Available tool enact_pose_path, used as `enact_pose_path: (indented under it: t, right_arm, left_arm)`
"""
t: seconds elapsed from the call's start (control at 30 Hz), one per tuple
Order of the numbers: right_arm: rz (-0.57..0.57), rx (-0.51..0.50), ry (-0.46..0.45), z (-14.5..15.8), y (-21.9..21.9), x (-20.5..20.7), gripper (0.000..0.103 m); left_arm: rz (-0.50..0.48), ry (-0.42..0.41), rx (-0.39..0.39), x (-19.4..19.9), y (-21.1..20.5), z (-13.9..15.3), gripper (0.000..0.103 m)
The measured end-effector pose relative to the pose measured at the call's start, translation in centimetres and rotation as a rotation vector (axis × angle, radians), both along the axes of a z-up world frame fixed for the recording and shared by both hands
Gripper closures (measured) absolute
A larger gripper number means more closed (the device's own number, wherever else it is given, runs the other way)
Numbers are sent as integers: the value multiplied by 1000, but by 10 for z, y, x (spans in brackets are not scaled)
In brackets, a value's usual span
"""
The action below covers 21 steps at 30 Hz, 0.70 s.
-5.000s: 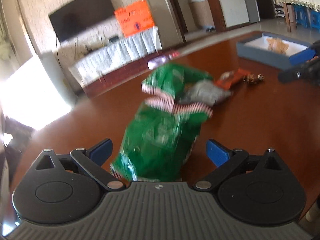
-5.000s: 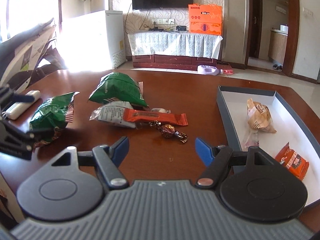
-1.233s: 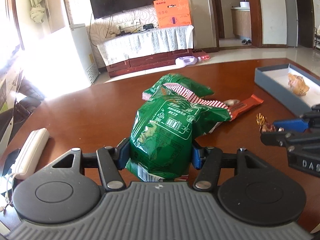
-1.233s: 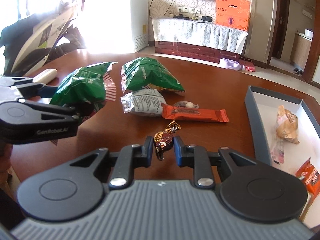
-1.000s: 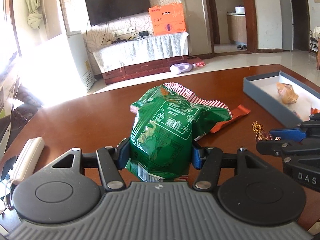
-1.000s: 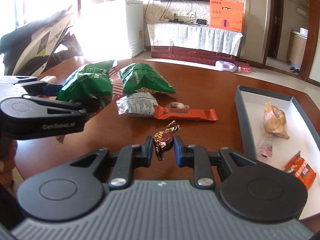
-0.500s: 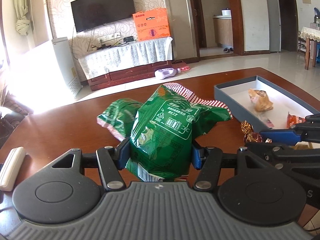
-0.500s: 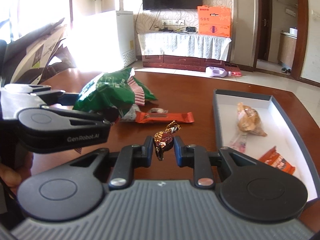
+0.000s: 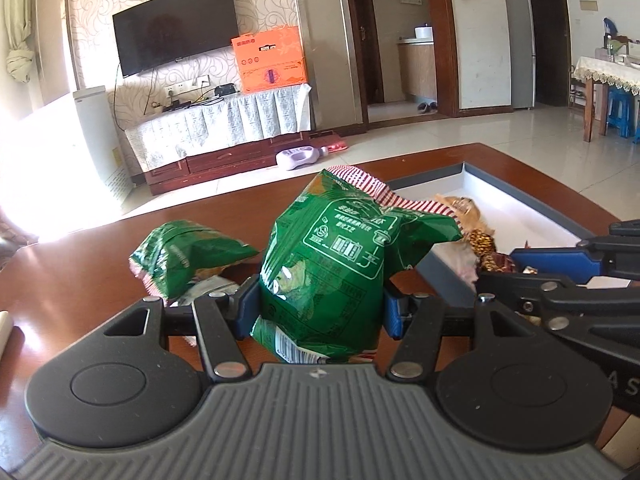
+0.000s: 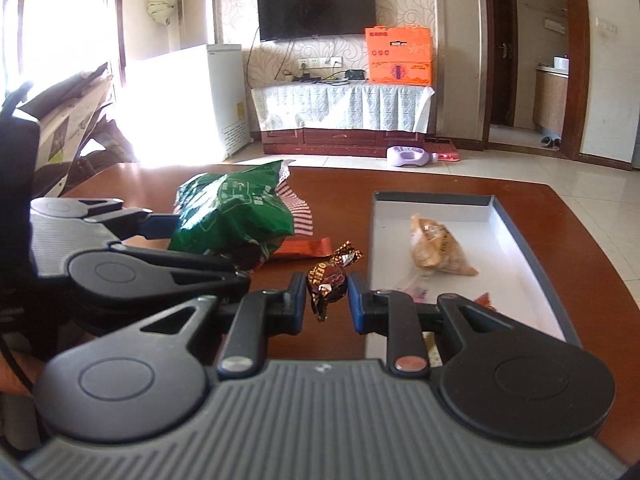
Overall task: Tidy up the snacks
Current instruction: 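Lift and carry the green bag and chocolate over the white box, then open the right gripper to drop the chocolate into the box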
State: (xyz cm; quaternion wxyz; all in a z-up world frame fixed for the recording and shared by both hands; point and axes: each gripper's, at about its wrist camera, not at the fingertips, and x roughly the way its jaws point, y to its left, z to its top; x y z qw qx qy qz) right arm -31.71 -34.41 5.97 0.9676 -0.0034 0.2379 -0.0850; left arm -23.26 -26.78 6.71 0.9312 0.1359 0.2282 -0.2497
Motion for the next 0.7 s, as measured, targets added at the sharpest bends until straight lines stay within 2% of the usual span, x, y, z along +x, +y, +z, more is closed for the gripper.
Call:
enact_pose_path:
  t: [0.4,0.7]
  right_arm:
    - [-96,31,-38,4,-39,-17,77]
    - [-134,35,-15,-2,-51,-17,77]
  left_arm:
    - [-26,4,17,3,-31,-7,39]
    - [-51,15,-31,15,-60,-6,38]
